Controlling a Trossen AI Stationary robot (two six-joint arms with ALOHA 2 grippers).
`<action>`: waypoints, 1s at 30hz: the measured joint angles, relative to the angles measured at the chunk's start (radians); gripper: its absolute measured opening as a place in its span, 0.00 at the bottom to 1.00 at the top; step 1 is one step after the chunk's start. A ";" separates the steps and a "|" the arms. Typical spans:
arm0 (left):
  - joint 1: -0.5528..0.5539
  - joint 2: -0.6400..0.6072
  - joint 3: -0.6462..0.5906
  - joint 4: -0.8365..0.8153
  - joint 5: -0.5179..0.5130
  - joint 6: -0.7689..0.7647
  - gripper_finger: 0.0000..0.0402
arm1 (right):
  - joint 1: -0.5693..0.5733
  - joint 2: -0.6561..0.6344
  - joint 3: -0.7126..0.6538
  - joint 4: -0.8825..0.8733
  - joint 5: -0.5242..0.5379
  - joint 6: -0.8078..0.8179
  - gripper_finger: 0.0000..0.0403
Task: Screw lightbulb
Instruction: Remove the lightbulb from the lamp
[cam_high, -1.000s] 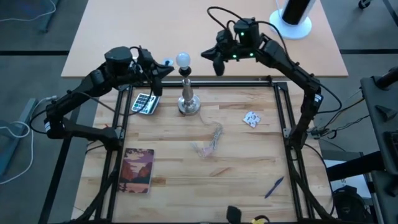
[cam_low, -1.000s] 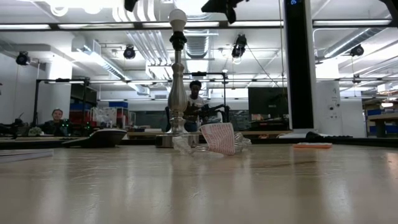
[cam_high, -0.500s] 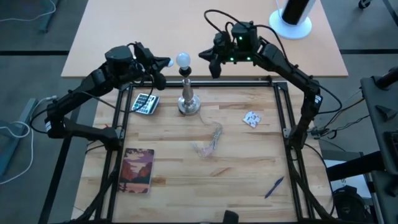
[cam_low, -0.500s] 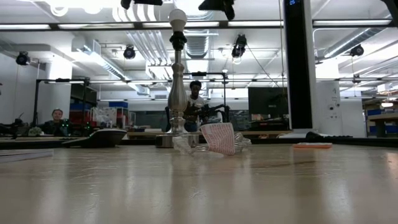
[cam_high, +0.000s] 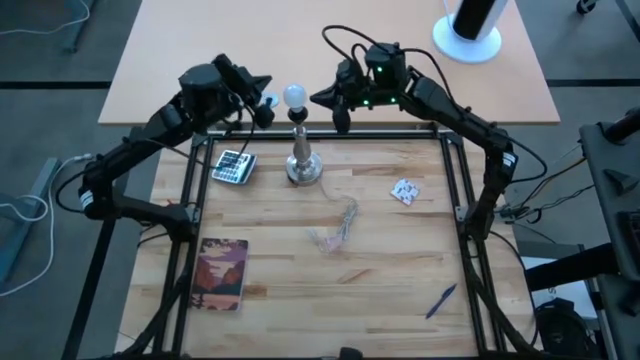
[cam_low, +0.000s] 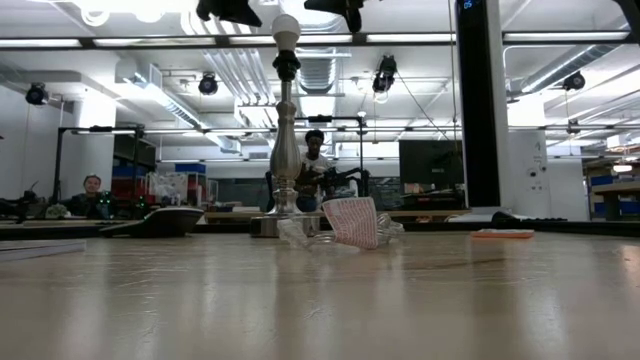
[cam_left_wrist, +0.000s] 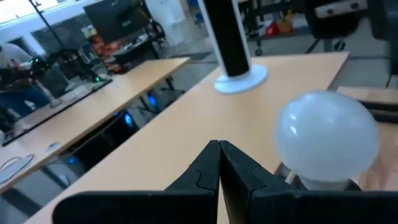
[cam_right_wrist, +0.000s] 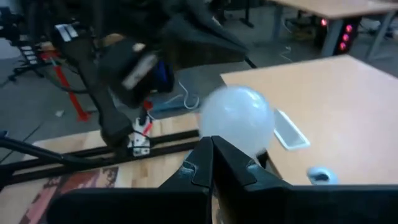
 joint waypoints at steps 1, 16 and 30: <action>0.012 0.002 0.000 0.007 0.029 -0.009 0.00 | 0.005 0.000 -0.006 0.020 0.000 -0.001 0.00; 0.035 0.075 0.000 0.063 0.234 -0.102 0.00 | 0.012 0.000 -0.112 0.192 0.002 0.046 0.00; 0.034 0.076 0.000 0.048 0.274 -0.196 0.00 | 0.012 0.000 -0.142 0.208 0.041 0.054 0.00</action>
